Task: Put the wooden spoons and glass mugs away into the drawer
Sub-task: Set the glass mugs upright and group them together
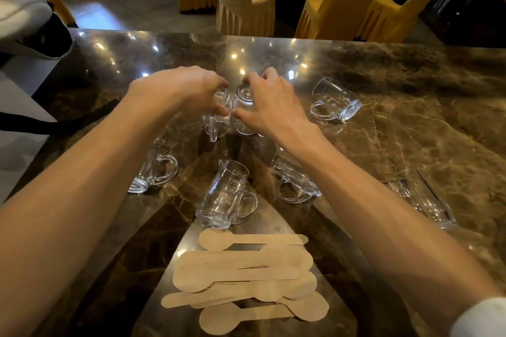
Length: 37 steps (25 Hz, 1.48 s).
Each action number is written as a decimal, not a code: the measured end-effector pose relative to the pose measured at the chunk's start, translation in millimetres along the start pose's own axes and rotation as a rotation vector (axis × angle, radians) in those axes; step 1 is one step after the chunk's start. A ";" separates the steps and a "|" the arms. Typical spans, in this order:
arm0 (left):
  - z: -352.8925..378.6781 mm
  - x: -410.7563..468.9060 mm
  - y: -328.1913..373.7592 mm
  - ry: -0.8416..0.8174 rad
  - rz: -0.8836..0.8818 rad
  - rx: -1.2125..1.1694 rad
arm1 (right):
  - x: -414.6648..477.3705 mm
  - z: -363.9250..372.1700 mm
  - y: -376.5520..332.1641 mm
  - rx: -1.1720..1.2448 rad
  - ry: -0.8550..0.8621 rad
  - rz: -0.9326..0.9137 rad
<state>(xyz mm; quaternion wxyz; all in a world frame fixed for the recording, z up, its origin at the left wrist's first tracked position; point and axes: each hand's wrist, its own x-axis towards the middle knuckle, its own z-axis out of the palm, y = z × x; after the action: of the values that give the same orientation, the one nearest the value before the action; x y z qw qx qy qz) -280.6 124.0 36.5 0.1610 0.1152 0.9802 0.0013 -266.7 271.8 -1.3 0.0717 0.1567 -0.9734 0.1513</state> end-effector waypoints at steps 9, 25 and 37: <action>13.2 -3.8 -8.2 0.060 0.029 0.024 | -6.5 3.7 1.3 -0.054 0.024 -0.007; 111.4 -112.4 -28.3 0.777 -0.212 -0.470 | -68.9 -32.2 -23.7 -0.034 -0.365 -0.676; 156.7 -141.8 -23.9 0.879 -0.437 -0.651 | -83.8 -10.1 -26.5 -0.212 -0.444 -0.834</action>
<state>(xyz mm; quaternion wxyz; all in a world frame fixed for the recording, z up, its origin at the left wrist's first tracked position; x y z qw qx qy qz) -105.7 63.2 -68.2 -0.2370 -0.1561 0.9051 0.3165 -178.3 274.8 -0.2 -0.0676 0.5540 -0.8293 -0.0277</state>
